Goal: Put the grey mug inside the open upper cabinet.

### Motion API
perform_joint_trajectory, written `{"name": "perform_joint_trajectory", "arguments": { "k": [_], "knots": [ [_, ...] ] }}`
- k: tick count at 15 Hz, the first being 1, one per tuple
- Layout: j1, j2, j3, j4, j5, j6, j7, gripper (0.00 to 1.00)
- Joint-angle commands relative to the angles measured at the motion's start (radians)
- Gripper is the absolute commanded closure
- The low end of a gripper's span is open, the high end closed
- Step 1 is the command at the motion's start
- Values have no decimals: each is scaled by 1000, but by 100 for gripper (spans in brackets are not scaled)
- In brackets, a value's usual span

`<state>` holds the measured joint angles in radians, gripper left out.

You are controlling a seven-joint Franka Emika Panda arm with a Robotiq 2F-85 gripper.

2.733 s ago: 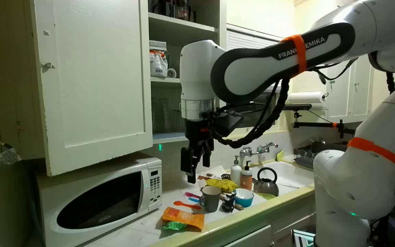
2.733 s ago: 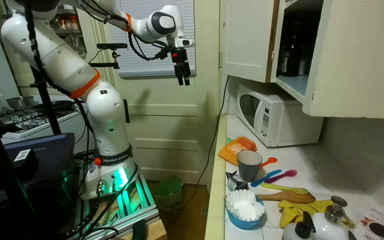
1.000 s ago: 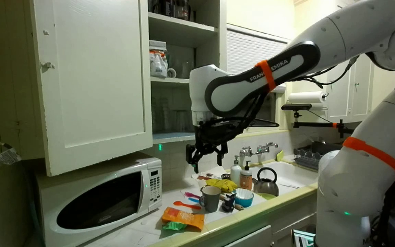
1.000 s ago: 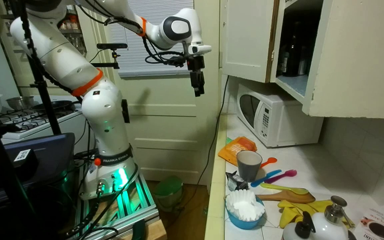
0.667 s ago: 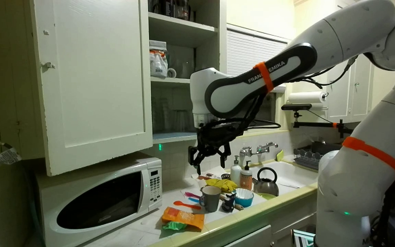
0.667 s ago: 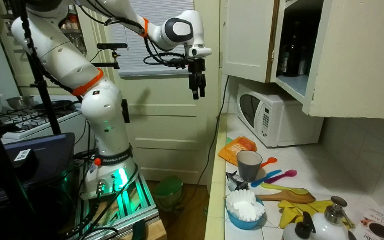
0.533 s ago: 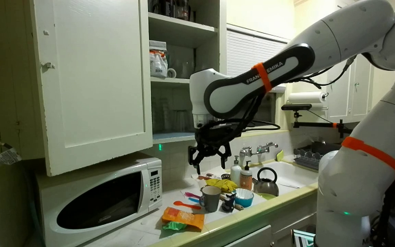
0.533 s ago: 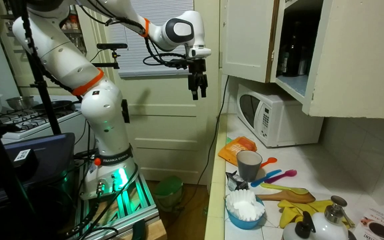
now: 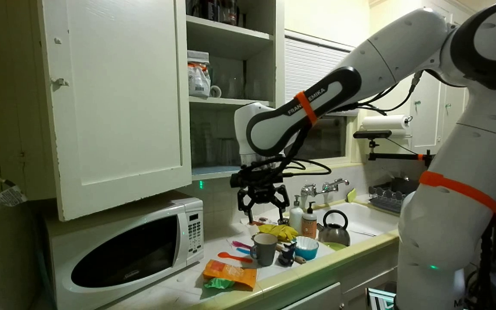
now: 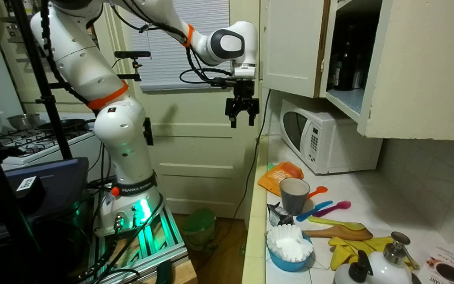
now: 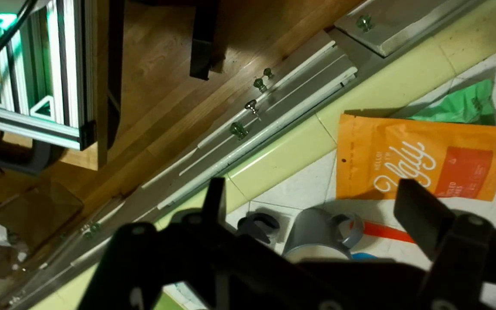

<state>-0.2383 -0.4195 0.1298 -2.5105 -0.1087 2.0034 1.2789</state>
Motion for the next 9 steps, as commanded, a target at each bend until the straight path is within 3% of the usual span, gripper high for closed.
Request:
{"name": "perform_joint_trajectory", "arguments": {
  "k": [1,4,6,9],
  "knots": [
    [29,16,-37,3,-13,-2,53,0],
    [29,43,-47,12,-12,-2,109,0],
    [12,71,-39,30,11,-12,263,0],
    [11,74,-59,14,25,2,392,0]
  ]
}}
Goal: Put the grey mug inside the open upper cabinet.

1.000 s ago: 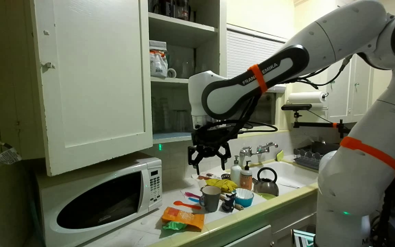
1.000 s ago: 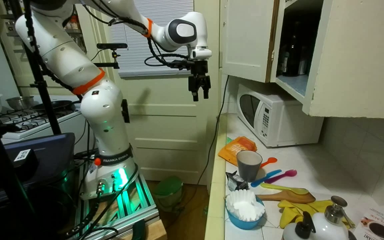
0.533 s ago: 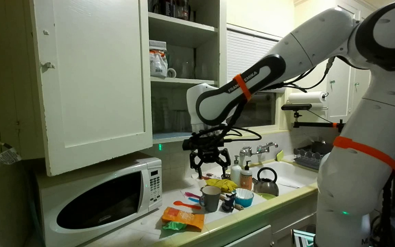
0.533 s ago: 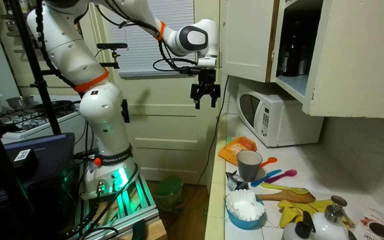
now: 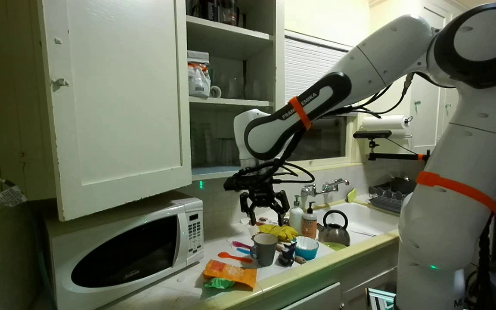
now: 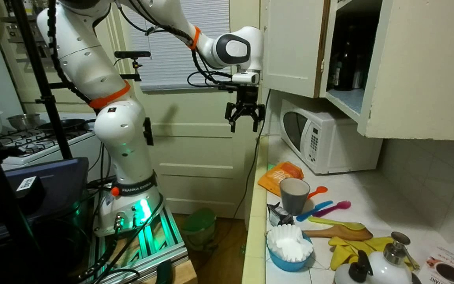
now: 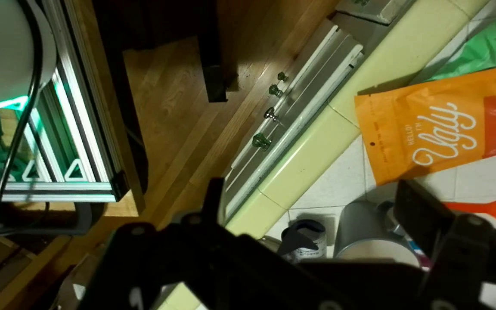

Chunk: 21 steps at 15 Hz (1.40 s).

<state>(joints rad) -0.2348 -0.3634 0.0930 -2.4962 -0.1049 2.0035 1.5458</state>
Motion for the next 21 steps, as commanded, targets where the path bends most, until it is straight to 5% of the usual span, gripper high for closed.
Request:
{"name": "perform_joint_trajectory", "arguments": {
  "k": [1,6,7,14,21],
  "knots": [
    [6,18,-30,-5,23,11,165,0],
    [2,34,-54,-5,21,19,385,0],
    [21,25,-69,1,2,-2,297,0],
    [28,35,-76,6,16,-5,308,0],
    [10,92,-89,-5,58,95,641,0]
  ]
}}
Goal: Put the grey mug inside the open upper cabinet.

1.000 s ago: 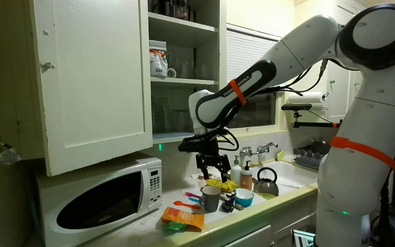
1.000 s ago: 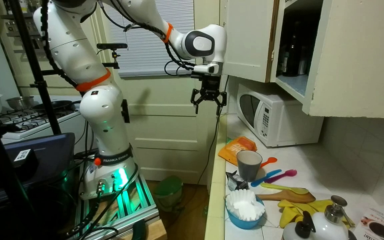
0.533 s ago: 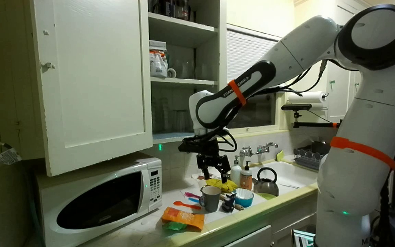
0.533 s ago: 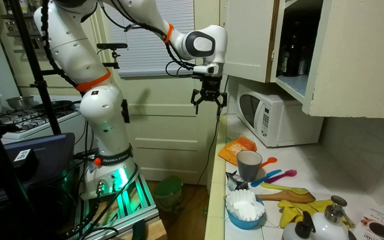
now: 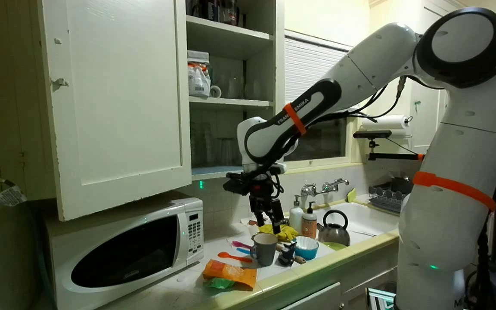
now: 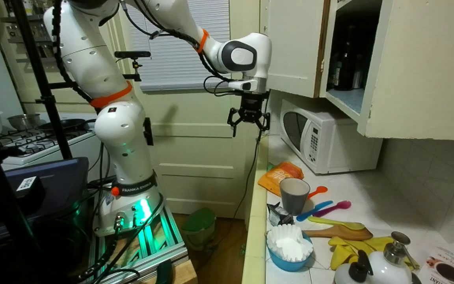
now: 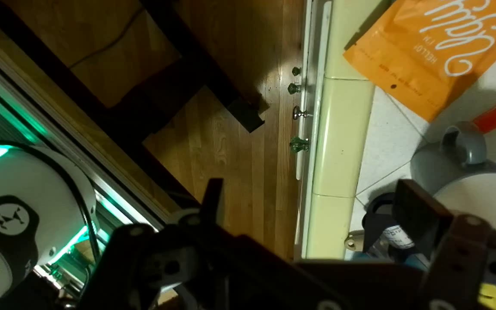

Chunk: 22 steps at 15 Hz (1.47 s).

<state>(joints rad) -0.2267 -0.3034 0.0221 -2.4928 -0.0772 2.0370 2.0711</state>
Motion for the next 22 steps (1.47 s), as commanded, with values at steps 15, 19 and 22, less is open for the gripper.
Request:
{"name": "perform_joint_trajectory", "arguments": {
  "k": [15,19,22],
  "knots": [
    [37,124,-88,-16,21,129,-240,0],
    [37,124,-89,-16,21,129,-251,0],
    [38,150,-89,-7,-69,120,-409,0]
  ]
}}
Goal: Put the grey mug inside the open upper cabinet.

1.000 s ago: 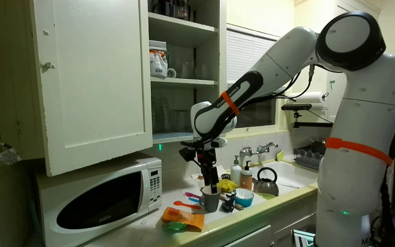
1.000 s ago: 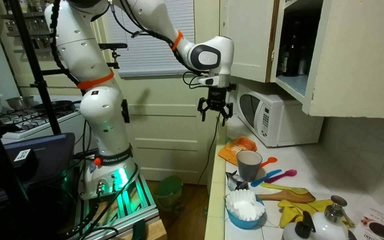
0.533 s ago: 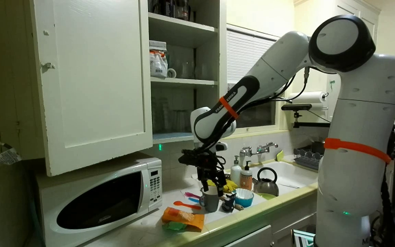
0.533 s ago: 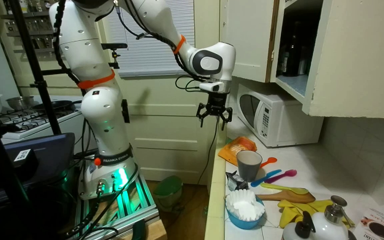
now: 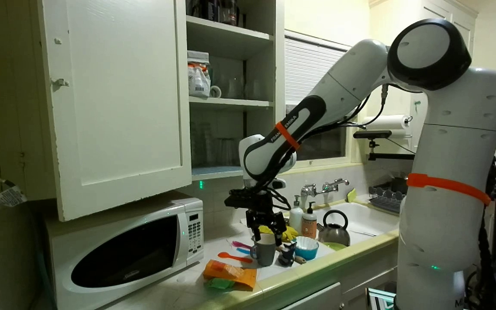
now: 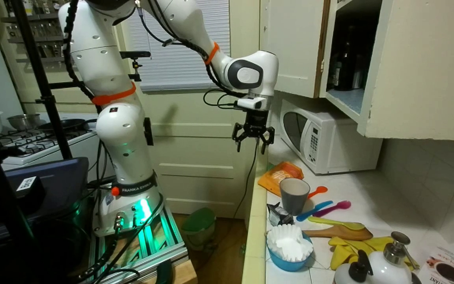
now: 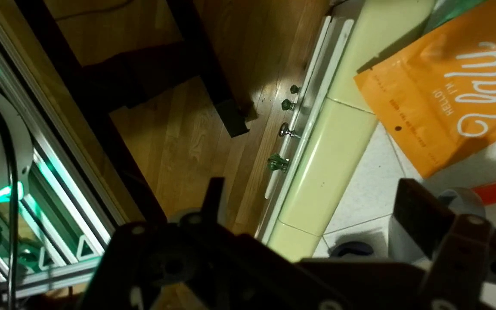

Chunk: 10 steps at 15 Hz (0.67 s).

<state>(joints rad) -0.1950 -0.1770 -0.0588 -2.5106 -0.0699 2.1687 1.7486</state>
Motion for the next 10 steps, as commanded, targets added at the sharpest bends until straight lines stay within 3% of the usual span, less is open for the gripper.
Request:
{"name": "perform_joint_trajectory", "arguments": {
  "k": [1,5,7,10],
  "knots": [
    [2,35,-3,13,-128,-11,-95,0],
    [13,98,23,13,-342,25,-54,0],
    [20,126,38,19,-482,79,97,0],
    [37,174,27,46,-590,155,272,0]
  ]
}}
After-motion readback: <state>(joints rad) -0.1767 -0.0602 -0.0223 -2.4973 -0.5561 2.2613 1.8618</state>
